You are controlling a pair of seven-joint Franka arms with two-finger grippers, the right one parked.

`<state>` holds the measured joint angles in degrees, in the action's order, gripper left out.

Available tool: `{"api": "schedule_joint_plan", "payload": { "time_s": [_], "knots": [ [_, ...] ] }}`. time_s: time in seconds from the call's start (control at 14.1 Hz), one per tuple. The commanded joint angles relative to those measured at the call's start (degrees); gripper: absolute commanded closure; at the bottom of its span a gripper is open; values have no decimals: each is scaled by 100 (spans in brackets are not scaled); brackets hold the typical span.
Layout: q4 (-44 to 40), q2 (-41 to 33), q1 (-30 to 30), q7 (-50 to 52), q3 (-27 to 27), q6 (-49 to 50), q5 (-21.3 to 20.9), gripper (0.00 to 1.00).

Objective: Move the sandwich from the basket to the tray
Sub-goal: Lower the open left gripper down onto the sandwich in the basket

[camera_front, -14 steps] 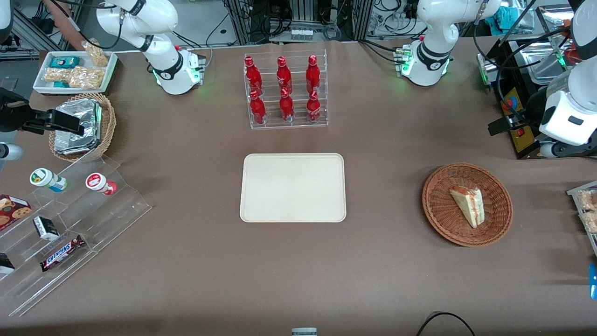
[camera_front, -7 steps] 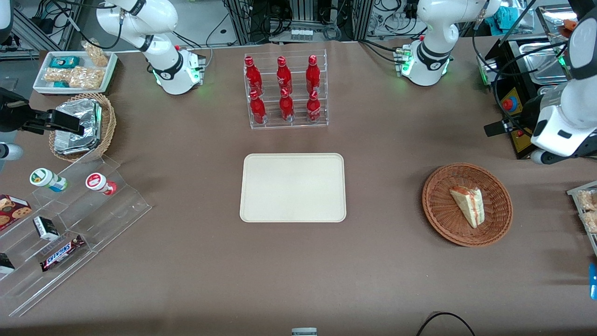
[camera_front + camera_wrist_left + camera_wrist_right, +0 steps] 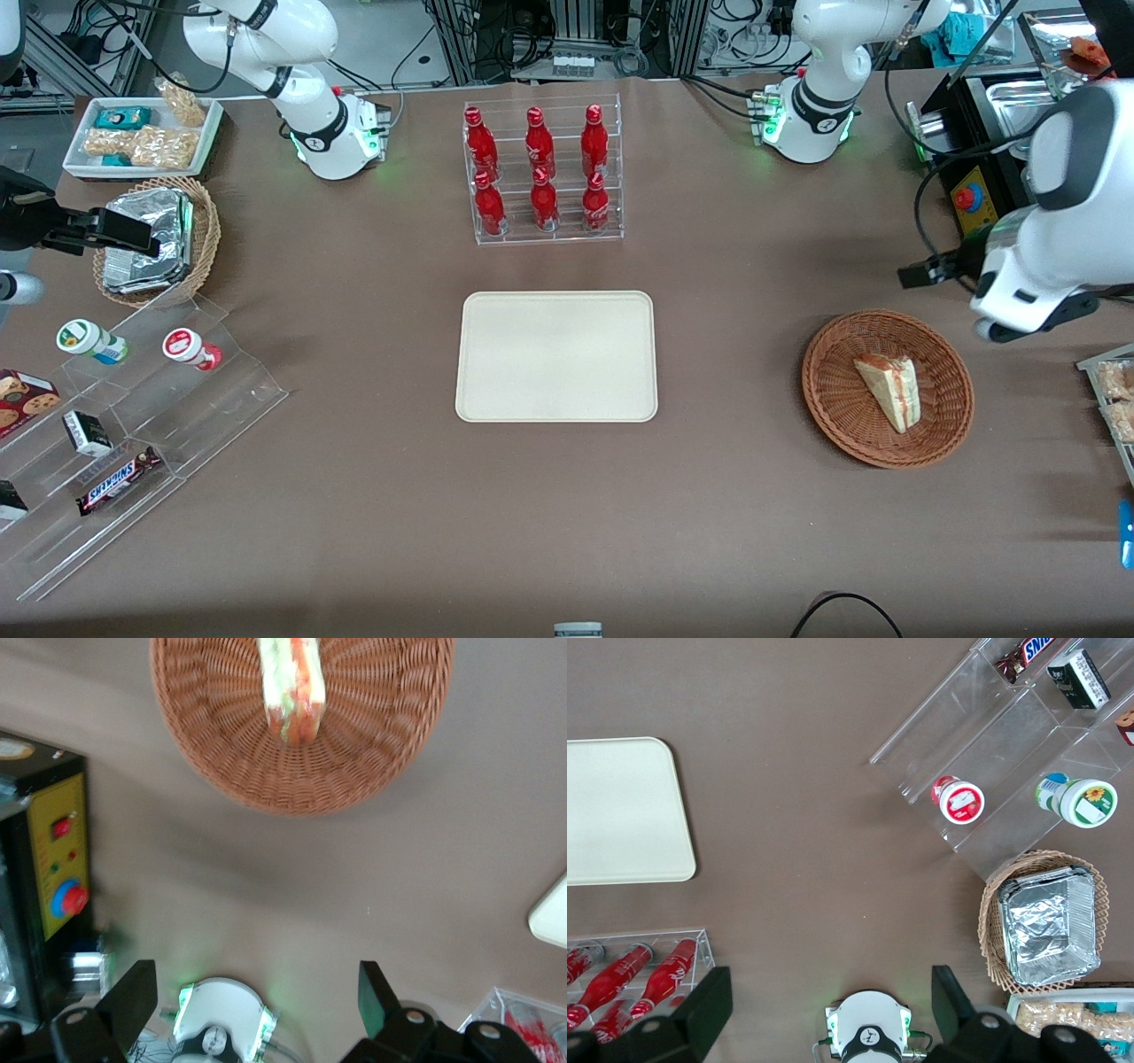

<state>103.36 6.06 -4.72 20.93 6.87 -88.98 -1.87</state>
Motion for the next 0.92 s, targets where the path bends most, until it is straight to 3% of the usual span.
{"api": "schedule_joint_plan", "payload": {
  "time_s": [0.0,0.28,0.85],
  "knots": [
    [1218,-325,-73,-10,-1,-1301,-147,0],
    [2152,-203,-362,-45,-1,-3068,-200,0],
    [2083,790,-486,-63,-1,-4696,-191,0]
  ]
}}
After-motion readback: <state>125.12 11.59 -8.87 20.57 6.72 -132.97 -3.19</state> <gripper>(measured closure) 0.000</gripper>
